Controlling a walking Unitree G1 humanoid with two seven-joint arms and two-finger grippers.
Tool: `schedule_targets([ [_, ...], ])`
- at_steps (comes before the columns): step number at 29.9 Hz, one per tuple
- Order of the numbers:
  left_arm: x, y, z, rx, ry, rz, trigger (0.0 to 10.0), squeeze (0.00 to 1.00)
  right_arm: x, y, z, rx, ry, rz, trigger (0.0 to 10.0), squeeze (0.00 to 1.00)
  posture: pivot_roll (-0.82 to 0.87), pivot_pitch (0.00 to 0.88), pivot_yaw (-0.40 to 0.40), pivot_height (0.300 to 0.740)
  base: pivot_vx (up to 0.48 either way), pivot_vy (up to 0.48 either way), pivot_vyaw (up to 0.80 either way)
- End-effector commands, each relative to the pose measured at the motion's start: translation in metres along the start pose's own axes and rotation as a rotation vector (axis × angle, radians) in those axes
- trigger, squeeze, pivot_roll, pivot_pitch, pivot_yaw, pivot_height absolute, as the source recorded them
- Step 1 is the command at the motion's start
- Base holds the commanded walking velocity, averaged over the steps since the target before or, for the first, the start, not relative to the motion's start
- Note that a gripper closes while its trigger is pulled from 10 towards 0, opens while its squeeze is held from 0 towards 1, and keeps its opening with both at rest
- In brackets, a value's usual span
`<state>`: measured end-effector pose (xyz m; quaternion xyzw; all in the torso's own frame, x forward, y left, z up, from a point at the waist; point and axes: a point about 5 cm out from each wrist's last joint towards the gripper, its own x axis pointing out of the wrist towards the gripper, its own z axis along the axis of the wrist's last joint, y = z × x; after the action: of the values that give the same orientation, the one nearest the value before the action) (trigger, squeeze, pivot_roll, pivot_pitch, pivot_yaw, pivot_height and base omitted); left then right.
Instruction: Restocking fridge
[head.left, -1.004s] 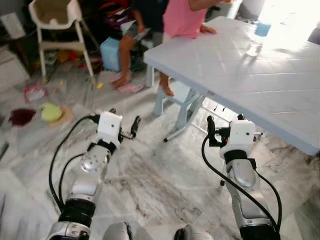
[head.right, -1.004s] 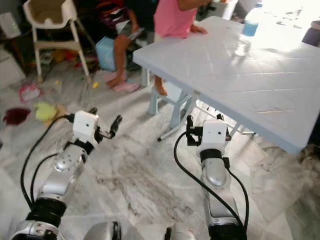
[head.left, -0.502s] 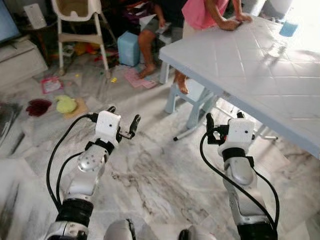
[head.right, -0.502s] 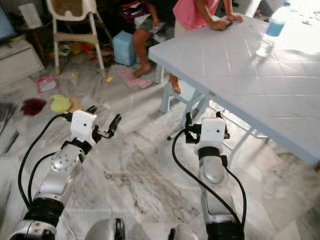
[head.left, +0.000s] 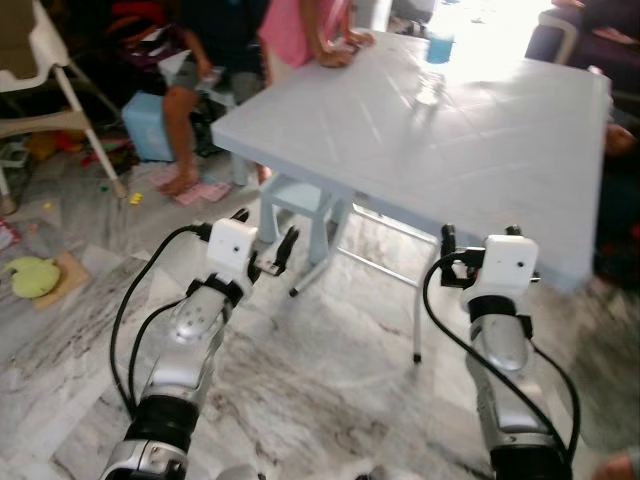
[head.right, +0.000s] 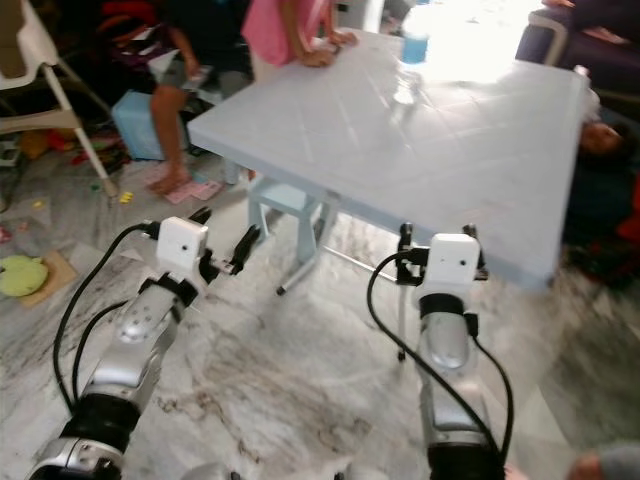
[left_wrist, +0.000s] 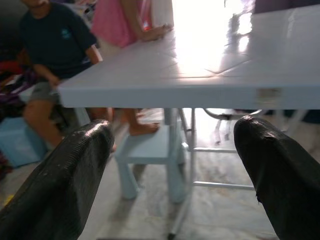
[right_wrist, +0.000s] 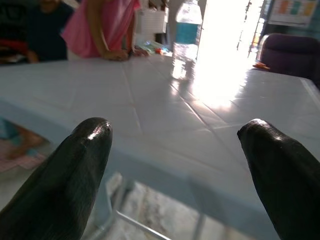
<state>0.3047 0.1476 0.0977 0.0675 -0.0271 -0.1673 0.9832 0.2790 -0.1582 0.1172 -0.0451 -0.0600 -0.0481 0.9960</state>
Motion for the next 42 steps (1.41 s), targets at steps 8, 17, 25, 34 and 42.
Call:
schedule_targets([
  [8, 0.009, -0.012, 0.011, -0.023, -0.05, -0.035, 10.0, 0.0, 0.001, -0.011, 0.004, -0.031, -0.02, -0.037, 10.0, 0.0, -0.06, 0.038, 0.017, 0.74, 0.414, 0.157, 0.0],
  [17, 0.012, -0.011, 0.014, -0.027, -0.056, -0.035, 10.0, 0.0, 0.004, -0.01, 0.008, -0.03, -0.039, -0.026, 10.0, 0.0, -0.06, 0.045, 0.021, 0.74, 0.425, 0.0, 0.0],
  [25, 0.013, -0.012, 0.02, -0.017, -0.073, -0.038, 10.0, 0.0, 0.008, -0.011, 0.015, -0.043, -0.068, -0.023, 10.0, 0.0, -0.06, 0.061, 0.023, 0.74, 0.427, 0.0, 0.0],
  [34, 0.016, -0.017, 0.022, -0.028, -0.078, -0.053, 10.0, 0.0, 0.01, -0.008, 0.02, -0.051, -0.087, 0.007, 10.0, 0.0, -0.06, 0.073, 0.023, 0.74, 0.424, 0.0, 0.0],
  [42, 0.014, -0.021, 0.019, -0.046, -0.065, -0.063, 10.0, 0.0, 0.009, -0.009, 0.02, -0.065, -0.087, -0.002, 10.0, 0.0, -0.07, 0.07, 0.024, 0.74, 0.42, 0.0, 0.0],
])
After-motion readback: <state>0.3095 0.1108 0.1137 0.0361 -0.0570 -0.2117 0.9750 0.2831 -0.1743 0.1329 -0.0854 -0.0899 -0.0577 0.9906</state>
